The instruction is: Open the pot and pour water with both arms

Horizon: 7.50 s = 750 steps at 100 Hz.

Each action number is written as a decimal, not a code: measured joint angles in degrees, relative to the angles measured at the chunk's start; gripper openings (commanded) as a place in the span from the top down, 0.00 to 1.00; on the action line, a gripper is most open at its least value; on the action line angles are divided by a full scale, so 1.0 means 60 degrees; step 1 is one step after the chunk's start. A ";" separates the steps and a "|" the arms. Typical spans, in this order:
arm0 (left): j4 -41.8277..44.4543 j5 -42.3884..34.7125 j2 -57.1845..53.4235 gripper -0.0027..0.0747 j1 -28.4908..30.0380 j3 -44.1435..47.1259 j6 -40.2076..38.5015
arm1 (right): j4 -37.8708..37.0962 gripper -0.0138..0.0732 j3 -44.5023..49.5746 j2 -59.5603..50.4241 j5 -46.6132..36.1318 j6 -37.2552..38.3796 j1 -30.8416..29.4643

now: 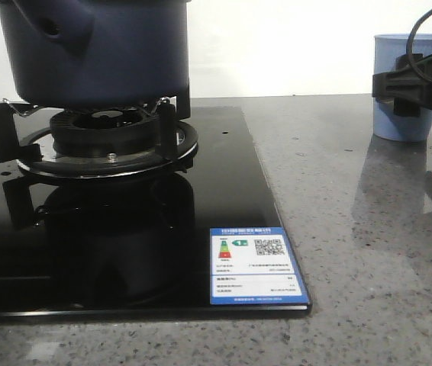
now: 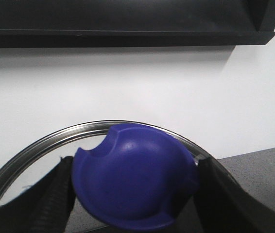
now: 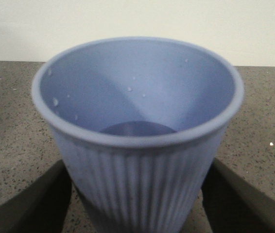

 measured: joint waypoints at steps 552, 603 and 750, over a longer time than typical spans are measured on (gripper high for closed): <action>-0.0096 0.0048 0.0000 0.52 -0.0863 -0.0166 0.0139 | -1.3121 0.45 -0.2477 -0.0024 0.1893 0.9775 -0.2547; -0.0096 0.0048 0.0000 0.52 -0.0863 -0.0166 0.0143 | -1.2812 0.30 -0.2477 0.0325 0.1668 0.9535 -0.2547; -0.0375 0.0010 0.2445 0.52 -0.2316 -0.0170 0.0196 | -1.4238 0.15 0.1789 -0.8933 0.4732 1.2643 -0.2547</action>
